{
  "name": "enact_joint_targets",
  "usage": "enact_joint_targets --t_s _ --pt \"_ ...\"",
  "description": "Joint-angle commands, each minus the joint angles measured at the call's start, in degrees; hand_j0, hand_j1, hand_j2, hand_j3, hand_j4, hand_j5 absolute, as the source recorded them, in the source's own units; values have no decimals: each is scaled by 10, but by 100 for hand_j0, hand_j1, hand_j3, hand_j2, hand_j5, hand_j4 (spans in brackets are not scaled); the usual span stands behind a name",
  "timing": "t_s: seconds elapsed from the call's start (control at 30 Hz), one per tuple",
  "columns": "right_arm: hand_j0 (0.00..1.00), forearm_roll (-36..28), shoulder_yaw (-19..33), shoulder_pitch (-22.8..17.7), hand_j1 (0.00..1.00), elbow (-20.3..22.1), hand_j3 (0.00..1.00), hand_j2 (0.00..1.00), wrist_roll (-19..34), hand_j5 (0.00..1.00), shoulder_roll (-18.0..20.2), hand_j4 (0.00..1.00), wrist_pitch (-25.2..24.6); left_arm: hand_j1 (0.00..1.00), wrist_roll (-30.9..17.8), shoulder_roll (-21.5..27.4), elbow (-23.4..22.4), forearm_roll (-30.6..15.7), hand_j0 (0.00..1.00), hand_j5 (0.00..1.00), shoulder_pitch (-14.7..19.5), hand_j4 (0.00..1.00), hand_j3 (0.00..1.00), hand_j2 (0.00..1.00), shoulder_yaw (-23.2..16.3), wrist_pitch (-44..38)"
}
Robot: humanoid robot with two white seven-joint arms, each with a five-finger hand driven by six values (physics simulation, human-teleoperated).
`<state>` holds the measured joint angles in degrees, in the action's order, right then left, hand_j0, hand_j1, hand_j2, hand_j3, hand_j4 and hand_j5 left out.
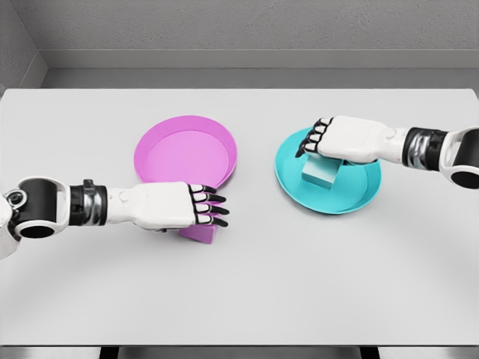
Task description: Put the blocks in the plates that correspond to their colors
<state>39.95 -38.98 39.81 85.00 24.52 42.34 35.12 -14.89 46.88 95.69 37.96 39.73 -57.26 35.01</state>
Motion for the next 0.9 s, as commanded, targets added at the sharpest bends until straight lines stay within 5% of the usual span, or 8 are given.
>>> enact_joint_targets --t_s 0.0,0.17,0.3,0.43,0.87 --pt "100 -3 4 0 100 -3 100 100 -1 100 0 100 -1 100 -1 -6 -8 1 100 100 0 100 100 100 -4 0" --pt "100 -3 4 0 100 -3 100 100 -1 100 2 100 -1 100 -1 -5 -8 -2 100 100 0 100 100 100 -2 0" --pt "100 -8 62 -24 100 -3 100 100 -14 100 19 100 -1 71 -1 0 -7 -3 71 71 0 71 71 71 1 0" --pt "100 -13 144 -79 100 3 100 100 -60 100 29 100 -1 58 -8 1 -7 -5 58 58 0 58 58 58 2 0" --pt "100 -41 384 -265 100 15 100 100 -111 100 4 100 -1 58 -8 0 0 -23 58 58 7 58 58 58 3 0"
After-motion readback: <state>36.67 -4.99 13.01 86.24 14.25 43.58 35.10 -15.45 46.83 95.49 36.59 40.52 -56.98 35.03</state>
